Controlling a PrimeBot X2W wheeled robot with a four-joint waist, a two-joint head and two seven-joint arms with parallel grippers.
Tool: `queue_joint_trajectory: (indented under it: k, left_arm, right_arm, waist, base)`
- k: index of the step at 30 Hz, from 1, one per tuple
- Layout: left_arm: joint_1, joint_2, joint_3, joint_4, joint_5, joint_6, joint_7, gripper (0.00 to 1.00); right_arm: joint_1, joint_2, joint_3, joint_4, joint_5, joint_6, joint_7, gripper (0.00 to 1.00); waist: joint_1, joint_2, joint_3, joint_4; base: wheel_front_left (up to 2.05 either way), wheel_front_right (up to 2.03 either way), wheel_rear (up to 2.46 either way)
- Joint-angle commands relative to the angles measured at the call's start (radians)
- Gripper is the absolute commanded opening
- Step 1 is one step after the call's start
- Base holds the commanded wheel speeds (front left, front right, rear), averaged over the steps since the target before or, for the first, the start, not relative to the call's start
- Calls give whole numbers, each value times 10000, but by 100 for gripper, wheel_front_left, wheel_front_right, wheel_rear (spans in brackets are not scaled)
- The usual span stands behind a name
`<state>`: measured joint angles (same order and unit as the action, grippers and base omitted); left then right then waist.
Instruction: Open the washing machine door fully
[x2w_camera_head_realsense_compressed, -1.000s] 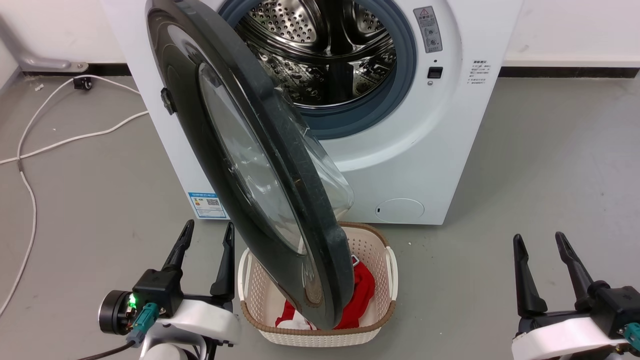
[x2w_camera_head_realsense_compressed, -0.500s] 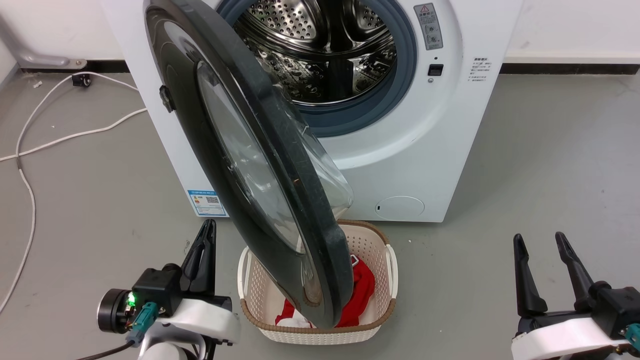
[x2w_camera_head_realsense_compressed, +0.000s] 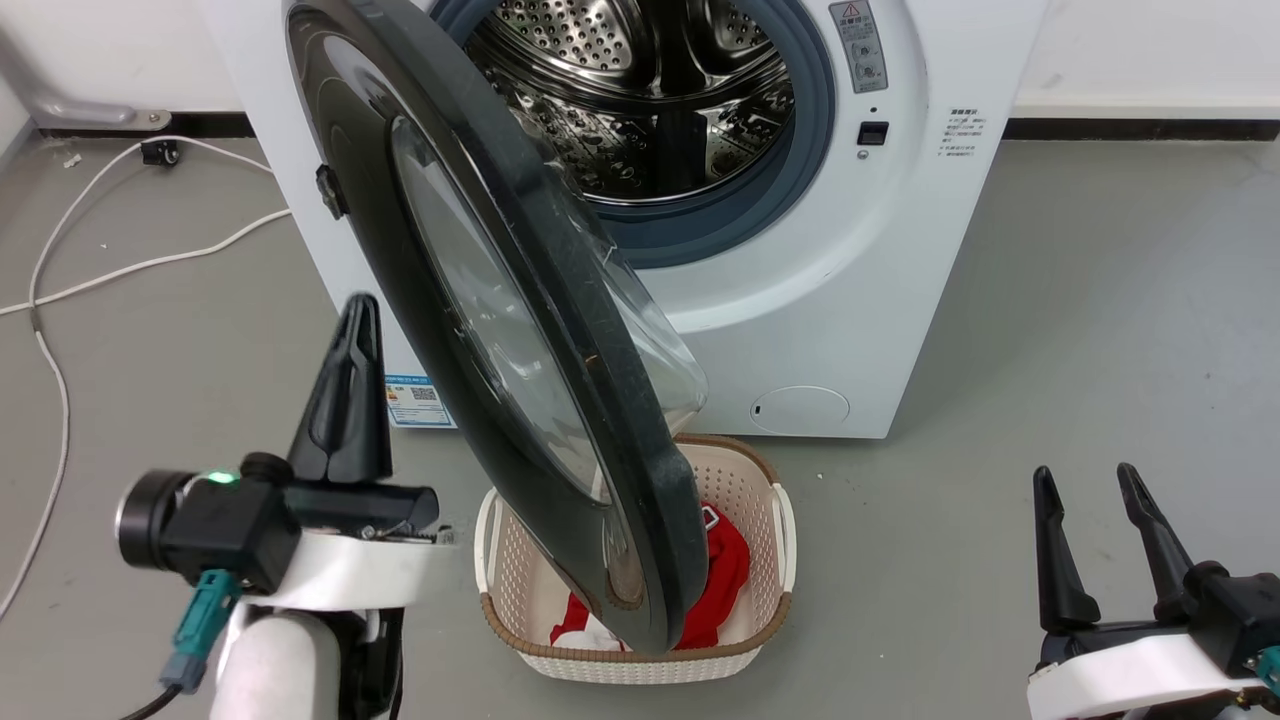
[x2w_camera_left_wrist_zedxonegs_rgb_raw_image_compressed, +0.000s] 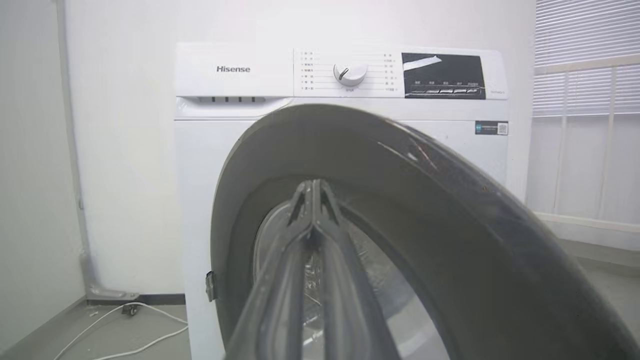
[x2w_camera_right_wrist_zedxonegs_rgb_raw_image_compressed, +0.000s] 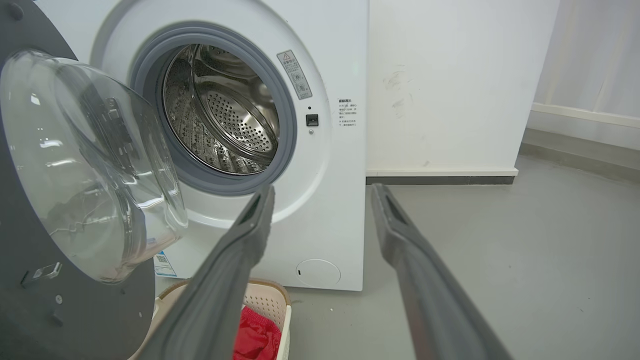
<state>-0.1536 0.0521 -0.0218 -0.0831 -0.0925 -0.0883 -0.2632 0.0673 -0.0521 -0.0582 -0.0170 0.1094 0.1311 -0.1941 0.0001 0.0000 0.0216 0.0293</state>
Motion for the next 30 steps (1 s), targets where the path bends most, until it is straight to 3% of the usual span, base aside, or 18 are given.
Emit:
queue_joint_trajectory:
  k: [1, 7, 14, 23, 30]
  left_arm:
    - [-161, -15, -32, -515, -44, 29, -22, 0]
    - [-545, -21, -434, -2291, -110, 48, -21, 0]
    - [-761, -17, -1994, -3346, -196, -166, -21, 0]
    - [-559, 36, -4688, -2952, -792, -375, 714, 0]
    - [-190, 425, -5999, -2187, -1336, -407, 1840, 0]
  right_arm:
    - [-22, 36, -30, -25, -9, -7, -3, 100]
    - [-21, 35, -53, -21, -46, -7, 7, 100]
    - [17, 35, -78, 18, -37, -7, 25, 100]
    - [107, 35, -77, 23, -54, -7, 45, 100]
    - [122, 33, -44, 39, 61, -5, 149, 100]
  waist:
    - [-1, 0, 11, -2]
    - [-1, 0, 33, 26]
    - [-1, 0, -6, 33]
    - [-1, 0, -22, -9]
    - [-1, 0, 29, -9]
  base:
    - [0, 0, 0]
    - [0, 0, 0]
    - [0, 0, 0]
    - [0, 0, 0]
    - [0, 0, 0]
